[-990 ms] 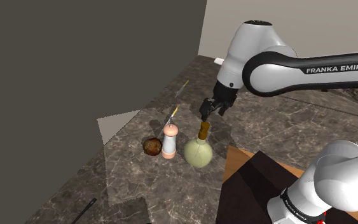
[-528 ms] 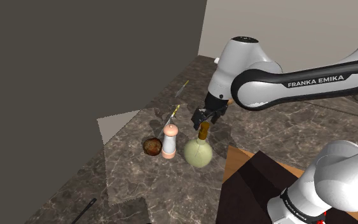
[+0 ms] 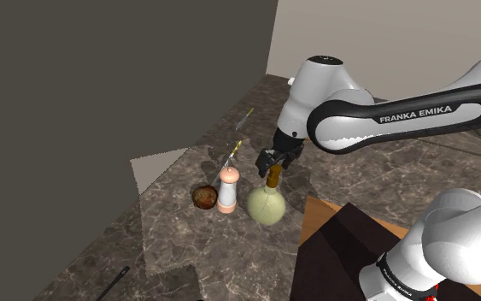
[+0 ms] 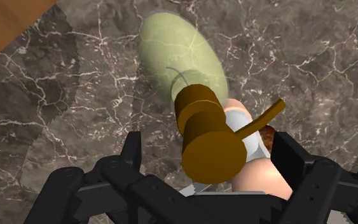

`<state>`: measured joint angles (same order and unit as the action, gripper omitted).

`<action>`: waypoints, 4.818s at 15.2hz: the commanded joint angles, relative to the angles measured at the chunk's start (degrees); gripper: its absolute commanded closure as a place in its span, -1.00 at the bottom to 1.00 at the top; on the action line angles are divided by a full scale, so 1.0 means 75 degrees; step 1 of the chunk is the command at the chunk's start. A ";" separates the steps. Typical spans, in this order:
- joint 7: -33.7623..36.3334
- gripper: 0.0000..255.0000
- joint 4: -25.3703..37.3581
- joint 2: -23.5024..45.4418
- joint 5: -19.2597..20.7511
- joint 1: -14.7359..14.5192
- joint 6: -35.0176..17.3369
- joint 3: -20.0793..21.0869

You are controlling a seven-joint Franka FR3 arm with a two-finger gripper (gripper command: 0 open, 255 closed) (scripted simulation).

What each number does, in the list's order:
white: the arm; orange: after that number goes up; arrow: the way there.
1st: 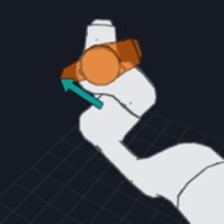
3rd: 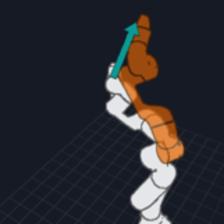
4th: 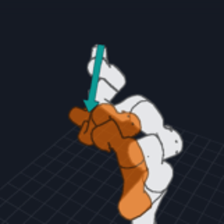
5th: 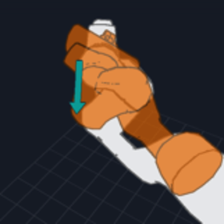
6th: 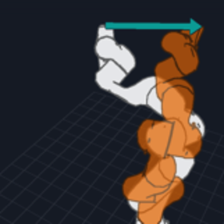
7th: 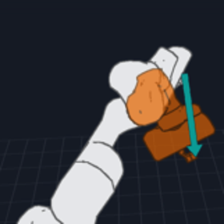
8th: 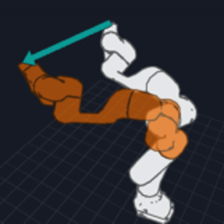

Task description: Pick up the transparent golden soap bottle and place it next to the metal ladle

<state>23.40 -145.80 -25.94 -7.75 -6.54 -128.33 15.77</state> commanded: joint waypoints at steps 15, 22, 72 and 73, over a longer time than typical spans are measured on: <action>-0.0008 1.00 0.0217 -0.0128 0.0010 0.0000 0.0344 -0.0042; -0.0017 1.00 0.0775 -0.0351 0.0043 0.0012 0.1124 -0.0129; 0.0194 1.00 0.6896 0.0647 0.0436 0.0228 0.6258 -0.0366; 0.0206 1.00 0.7072 0.0713 0.0447 0.0232 0.6368 -0.0360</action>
<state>24.88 -94.29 -21.20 -4.51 -4.85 -81.47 13.04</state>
